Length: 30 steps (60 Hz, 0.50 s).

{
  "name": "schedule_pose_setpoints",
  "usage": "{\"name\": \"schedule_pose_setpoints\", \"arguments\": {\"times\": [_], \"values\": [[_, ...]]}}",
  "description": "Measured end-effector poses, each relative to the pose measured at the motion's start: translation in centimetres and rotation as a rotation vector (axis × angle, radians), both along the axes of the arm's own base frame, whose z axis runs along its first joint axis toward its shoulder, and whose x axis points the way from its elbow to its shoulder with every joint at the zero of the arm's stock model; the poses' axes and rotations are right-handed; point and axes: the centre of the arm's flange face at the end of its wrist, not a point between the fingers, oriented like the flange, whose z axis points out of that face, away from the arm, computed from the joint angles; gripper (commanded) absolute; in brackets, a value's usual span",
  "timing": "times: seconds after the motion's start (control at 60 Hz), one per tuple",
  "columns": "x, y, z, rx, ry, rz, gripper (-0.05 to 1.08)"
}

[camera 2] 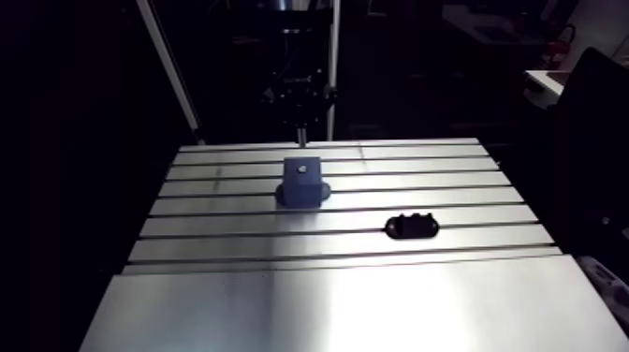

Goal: Pick up the M10 bolt and insert it into the hex recess until seated.

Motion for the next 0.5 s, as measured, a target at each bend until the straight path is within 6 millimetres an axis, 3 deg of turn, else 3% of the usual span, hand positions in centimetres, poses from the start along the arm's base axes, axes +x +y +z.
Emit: {"name": "schedule_pose_setpoints", "arguments": {"times": [0.5], "values": [[-0.1, 0.0, -2.1, -0.001, -0.031, -0.01, 1.08]]}}
